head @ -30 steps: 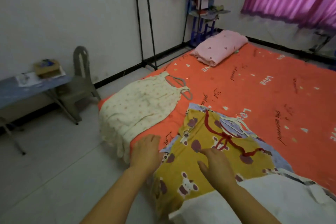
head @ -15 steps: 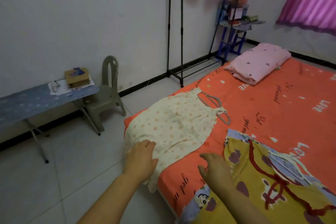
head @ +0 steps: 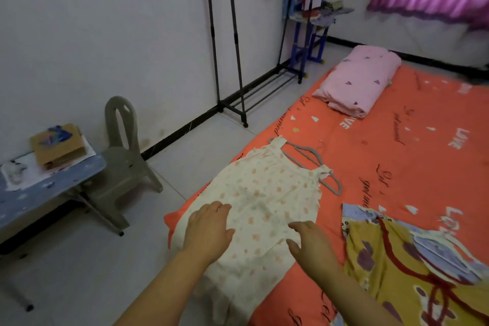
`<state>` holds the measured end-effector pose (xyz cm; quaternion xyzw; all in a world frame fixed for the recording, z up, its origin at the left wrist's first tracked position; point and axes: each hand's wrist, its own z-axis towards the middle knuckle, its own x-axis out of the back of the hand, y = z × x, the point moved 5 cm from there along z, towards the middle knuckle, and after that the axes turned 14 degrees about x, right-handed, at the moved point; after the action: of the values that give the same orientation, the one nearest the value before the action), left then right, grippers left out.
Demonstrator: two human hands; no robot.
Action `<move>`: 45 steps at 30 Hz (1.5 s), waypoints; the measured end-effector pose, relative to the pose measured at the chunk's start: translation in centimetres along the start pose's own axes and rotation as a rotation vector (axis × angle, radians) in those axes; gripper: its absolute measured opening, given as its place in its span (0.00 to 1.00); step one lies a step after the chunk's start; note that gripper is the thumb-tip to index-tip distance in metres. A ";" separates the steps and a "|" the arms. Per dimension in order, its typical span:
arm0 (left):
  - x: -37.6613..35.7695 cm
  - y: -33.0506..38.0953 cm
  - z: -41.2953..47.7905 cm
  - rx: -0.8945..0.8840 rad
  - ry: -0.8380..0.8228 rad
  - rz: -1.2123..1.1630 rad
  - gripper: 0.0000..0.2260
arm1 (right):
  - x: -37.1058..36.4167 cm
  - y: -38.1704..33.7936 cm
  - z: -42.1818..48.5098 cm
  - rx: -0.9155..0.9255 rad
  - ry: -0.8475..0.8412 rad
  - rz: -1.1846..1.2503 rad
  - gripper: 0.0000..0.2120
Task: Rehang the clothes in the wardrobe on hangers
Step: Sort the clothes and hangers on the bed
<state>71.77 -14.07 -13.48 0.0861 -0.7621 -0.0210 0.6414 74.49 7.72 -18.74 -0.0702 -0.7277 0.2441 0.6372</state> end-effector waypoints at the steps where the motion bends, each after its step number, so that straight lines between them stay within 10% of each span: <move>1: 0.0 -0.1 1.5 -0.032 -0.008 0.004 0.24 | -0.1 0.0 0.9 -0.032 0.009 -0.005 0.20; 19: -1.0 -0.8 22.8 -0.535 -0.183 0.074 0.24 | -3.0 -1.3 10.6 -0.545 0.161 0.027 0.19; 45: -16.2 14.0 36.0 -0.524 -0.335 0.099 0.24 | -6.9 21.7 24.1 -0.615 0.077 0.107 0.19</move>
<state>37.58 -0.56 -33.64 -0.1239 -0.8290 -0.1994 0.5076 48.05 17.41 -36.17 -0.3071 -0.7379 0.0427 0.5994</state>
